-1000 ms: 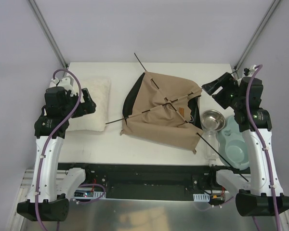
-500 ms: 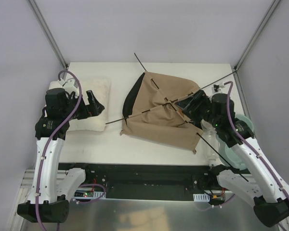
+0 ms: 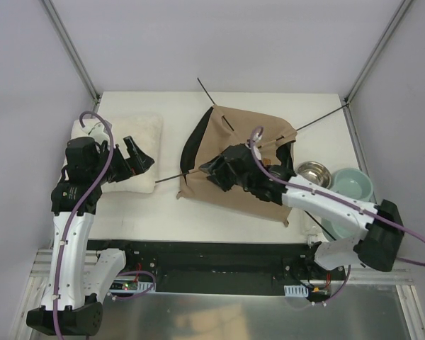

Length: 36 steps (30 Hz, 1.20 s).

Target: Set up the pet tent

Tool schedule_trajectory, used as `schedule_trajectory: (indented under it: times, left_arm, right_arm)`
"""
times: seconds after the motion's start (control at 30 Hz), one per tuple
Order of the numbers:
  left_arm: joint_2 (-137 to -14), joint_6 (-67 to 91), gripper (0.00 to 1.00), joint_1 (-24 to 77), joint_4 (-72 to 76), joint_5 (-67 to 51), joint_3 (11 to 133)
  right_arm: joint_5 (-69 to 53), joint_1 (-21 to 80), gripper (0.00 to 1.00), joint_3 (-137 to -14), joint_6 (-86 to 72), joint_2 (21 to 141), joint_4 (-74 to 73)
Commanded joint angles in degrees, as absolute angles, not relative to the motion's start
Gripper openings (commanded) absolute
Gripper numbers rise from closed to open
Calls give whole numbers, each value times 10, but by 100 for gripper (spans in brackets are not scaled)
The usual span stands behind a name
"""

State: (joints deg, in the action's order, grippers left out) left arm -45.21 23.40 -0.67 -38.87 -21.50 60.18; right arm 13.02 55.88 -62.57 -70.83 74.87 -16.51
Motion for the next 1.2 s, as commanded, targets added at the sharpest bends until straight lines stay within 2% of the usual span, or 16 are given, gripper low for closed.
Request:
schedule_trajectory:
  times: [0.0,0.23,0.4,0.57,0.83,0.97,1.13,1.17]
  left_arm:
    - [-441,252,99,-2,-383,-188,594]
    - [-446,257,99,-1,-390,-160,594]
    - [-447,254,99,-2,-398,-136,598]
    - [-449,250,98,-2,-409,-122,600]
    - [-453,242,99,-1,-422,-108,610]
    - [-452,238,99,-1,-425,-105,609]
    - [-450,231,98,-2,-430,-96,611]
    - [-449,229,99,-2,-431,-94,611]
  right_arm:
    - [167,593,52,-708,-804,831,-131]
    - [146,607,60,-777,-858,949,-134]
    - [138,610,60,-800,-877,1001,-138]
    - [133,609,52,-803,-896,1034,-129]
    - [156,610,47,-810,-913,1070,-91]
    - [165,608,39,-814,-927,1084,-86]
    - [170,607,38,-822,-933,1099,-86]
    - [169,607,35,-823,-933,1100,-86]
